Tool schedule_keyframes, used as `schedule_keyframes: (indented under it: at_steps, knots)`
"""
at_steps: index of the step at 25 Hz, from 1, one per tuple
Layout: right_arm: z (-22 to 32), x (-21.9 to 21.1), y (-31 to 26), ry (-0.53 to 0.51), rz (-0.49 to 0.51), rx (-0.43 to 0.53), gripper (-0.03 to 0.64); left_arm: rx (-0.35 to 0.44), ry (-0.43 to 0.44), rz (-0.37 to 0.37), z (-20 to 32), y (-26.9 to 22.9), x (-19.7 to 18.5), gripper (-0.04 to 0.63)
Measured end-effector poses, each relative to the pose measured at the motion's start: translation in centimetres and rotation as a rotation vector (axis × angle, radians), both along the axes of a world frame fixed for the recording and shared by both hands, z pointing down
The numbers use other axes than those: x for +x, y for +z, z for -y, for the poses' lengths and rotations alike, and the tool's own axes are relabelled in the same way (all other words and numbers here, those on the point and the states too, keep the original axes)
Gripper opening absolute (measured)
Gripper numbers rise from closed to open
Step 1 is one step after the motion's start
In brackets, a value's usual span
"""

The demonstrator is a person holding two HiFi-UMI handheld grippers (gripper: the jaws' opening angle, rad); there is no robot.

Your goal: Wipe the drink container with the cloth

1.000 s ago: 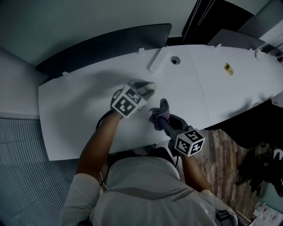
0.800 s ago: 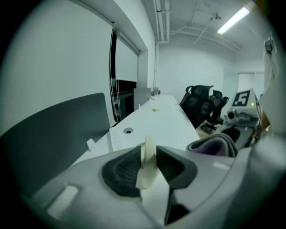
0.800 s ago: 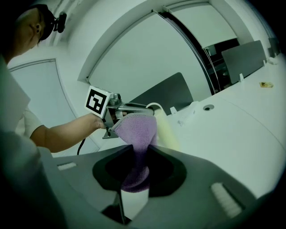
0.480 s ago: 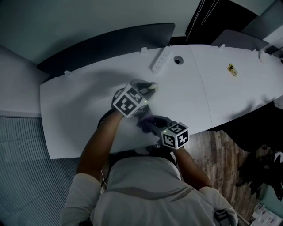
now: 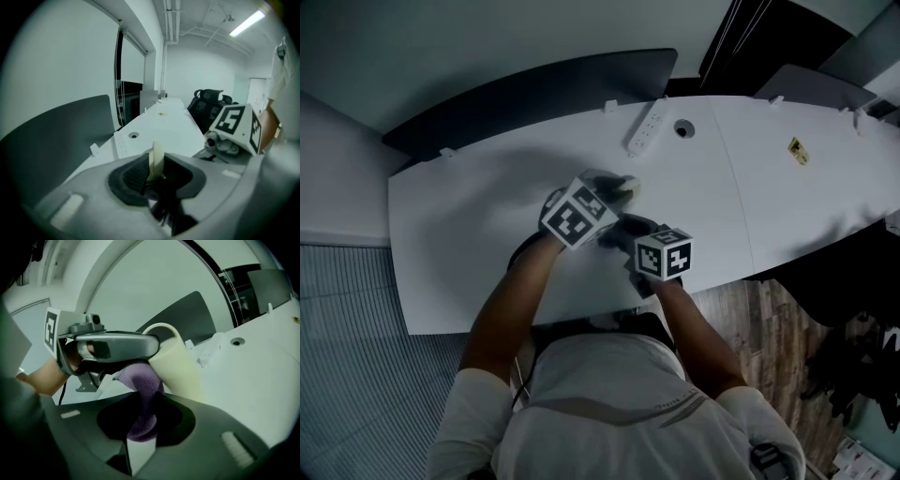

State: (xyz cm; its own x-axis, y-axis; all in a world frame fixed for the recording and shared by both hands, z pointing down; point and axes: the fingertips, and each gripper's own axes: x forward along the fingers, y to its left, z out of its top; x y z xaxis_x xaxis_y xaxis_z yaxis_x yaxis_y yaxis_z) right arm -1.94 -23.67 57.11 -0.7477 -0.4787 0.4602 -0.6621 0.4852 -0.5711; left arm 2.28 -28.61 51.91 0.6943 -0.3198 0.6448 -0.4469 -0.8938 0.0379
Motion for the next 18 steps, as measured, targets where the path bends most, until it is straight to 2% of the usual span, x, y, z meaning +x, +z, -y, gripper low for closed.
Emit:
schedule_keyframes:
  at_steps: [5, 8, 15, 18]
  knots:
    - [1.6, 0.2, 1.1, 0.133, 0.064, -0.048, 0.097, 0.0, 0.008, 0.002, 0.0, -0.3, 0.2, 0.094]
    - [1.8, 0.3, 2.4, 0.173, 0.084, -0.092, 0.098, -0.001, 0.008, 0.0, 0.0, -0.3, 0.2, 0.094]
    - [1.5, 0.9, 7.8, 0.164, -0.081, -0.171, 0.098, -0.006, 0.002, 0.001, 0.1, 0.0, 0.1, 0.094]
    - [1.2, 0.7, 9.0, 0.176, -0.09, -0.209, 0.098, -0.006, 0.0, -0.001, 0.1, 0.1, 0.1, 0.094]
